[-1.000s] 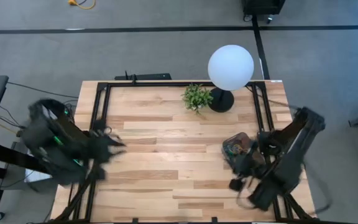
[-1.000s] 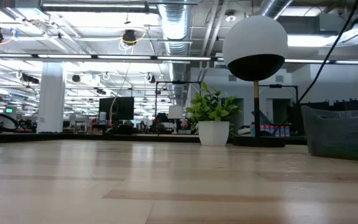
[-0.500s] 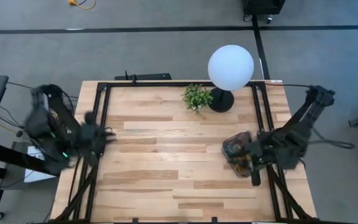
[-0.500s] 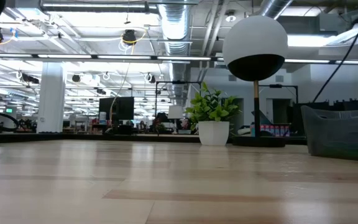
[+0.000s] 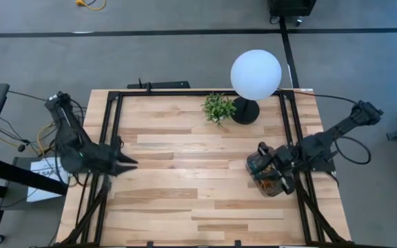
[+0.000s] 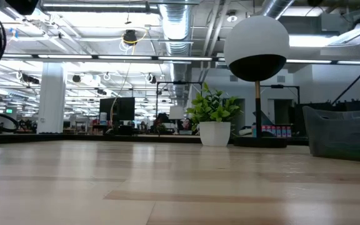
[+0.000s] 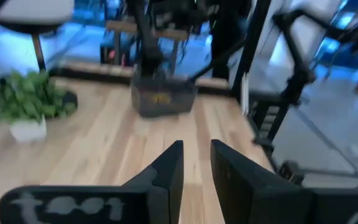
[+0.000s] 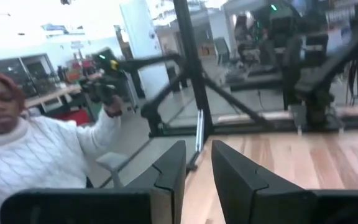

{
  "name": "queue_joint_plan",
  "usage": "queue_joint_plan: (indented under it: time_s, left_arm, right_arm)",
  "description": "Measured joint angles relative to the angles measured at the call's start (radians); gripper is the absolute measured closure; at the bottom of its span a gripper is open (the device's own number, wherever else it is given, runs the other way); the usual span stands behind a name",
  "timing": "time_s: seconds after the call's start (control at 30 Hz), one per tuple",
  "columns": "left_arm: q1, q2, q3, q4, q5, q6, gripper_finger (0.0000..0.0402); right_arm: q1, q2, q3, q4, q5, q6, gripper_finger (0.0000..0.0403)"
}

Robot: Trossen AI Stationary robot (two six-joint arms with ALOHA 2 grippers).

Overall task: Pick and place items into bin
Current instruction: Return to Home Position

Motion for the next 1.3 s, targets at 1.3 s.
queue_joint_plan:
  time_s: [1.3]
  left_arm:
    - [0.391,-0.482,-0.55,0.502,0.457,0.249,0.0332]
  right_arm:
    - [0.085,-0.569,-0.382,0.009,0.046,-0.163,0.0332]
